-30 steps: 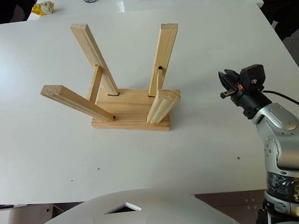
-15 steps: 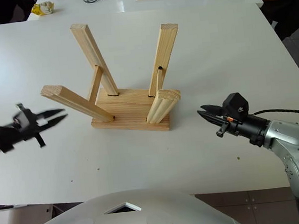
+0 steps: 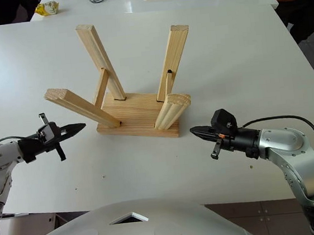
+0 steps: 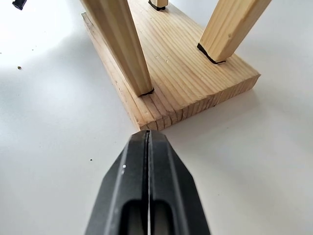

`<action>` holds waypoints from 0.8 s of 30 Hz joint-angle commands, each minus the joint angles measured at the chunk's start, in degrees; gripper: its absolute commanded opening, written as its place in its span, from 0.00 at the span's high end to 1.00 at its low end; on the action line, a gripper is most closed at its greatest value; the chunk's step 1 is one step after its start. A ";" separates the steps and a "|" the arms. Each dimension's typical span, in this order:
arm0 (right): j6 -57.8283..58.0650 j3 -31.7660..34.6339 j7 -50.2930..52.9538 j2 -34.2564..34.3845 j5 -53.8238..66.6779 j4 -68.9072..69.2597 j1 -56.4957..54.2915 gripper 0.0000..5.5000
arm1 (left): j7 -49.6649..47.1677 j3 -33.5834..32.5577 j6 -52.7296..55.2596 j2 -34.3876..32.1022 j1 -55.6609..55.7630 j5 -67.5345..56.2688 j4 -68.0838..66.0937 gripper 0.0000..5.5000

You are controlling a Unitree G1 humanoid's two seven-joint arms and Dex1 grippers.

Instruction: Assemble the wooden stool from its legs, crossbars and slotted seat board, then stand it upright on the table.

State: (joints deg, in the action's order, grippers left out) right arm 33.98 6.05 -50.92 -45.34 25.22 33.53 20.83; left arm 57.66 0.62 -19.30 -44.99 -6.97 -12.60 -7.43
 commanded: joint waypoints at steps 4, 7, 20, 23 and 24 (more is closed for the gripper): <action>-5.53 -5.61 3.35 0.96 -7.38 -4.12 -2.32 1.00 | -3.57 1.32 -3.35 2.38 5.01 6.48 -6.42 1.00; -7.02 -7.26 4.38 2.05 -8.99 -6.59 -3.54 1.00 | -5.53 2.42 -6.17 3.73 5.97 9.47 -9.22 1.00; -7.47 -14.83 7.58 7.91 -11.08 -7.14 -4.66 1.00 | -4.01 6.46 -13.54 4.02 3.68 12.23 -12.18 1.00; -7.58 -14.77 8.40 8.65 -10.91 -7.01 -4.16 1.00 | -3.83 7.58 -13.61 4.76 3.48 12.13 -12.31 1.00; -7.66 -14.66 8.64 8.67 -10.90 -6.92 -3.97 1.00 | -3.88 7.89 -13.64 4.94 3.16 12.10 -12.25 1.00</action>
State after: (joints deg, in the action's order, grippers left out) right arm 26.84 -8.28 -42.81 -37.64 14.42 26.39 16.97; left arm 52.62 6.08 -33.13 -40.97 -2.63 -1.63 -18.87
